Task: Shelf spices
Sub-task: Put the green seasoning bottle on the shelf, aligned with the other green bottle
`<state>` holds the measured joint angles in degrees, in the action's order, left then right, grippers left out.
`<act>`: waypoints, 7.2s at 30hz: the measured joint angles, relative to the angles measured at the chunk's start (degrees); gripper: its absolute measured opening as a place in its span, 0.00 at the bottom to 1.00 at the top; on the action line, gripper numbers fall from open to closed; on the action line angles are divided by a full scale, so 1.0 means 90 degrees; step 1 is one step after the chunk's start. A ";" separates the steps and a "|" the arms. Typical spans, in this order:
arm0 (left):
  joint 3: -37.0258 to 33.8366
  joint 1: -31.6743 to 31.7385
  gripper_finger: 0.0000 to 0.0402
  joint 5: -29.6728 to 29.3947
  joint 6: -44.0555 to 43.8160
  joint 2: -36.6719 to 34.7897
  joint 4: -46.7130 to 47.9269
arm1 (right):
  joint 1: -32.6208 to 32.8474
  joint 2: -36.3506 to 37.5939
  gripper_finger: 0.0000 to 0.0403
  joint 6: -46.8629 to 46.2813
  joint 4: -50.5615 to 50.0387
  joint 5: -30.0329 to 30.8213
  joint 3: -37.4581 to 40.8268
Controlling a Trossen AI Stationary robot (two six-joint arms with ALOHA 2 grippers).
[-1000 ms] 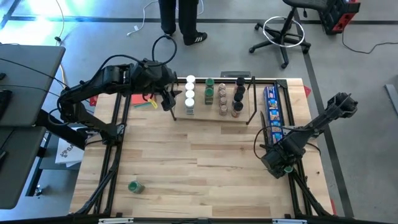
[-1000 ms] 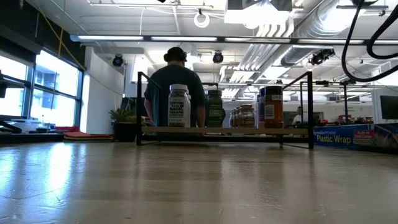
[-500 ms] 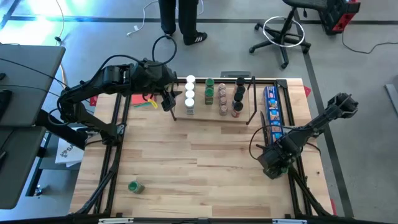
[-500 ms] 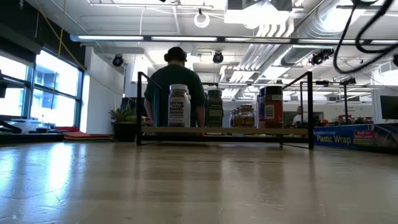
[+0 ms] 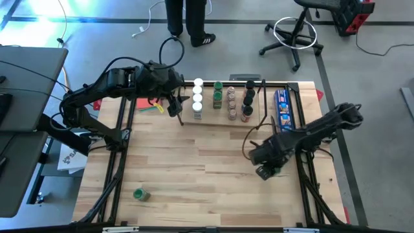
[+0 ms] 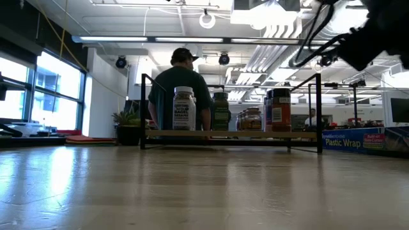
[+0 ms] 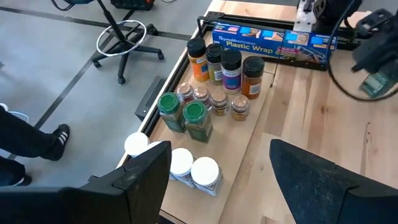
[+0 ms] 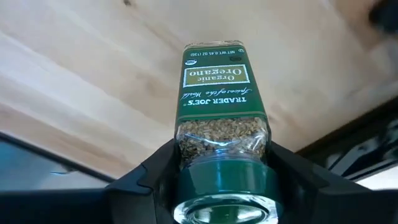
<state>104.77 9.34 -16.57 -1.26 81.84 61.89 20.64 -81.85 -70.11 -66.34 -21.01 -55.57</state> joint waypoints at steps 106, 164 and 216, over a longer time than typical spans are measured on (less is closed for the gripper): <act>0.0005 -0.0090 0.67 0.0518 0.0000 -0.0041 -0.0320 | -0.1010 0.1459 0.00 0.1321 0.5975 0.3554 0.2571; 0.0005 -0.0634 0.67 0.1308 -0.1513 0.0765 -0.1128 | -0.1129 -0.0215 0.00 0.1322 0.3997 0.2451 0.1064; 0.0341 -0.3783 0.55 0.0254 -0.8454 0.3529 0.0388 | 0.1397 0.3563 0.00 0.2642 -0.0749 0.4030 0.0021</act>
<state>107.84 -24.70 -14.29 -77.34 113.60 65.38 33.22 -49.79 -46.33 -73.08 15.25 -55.39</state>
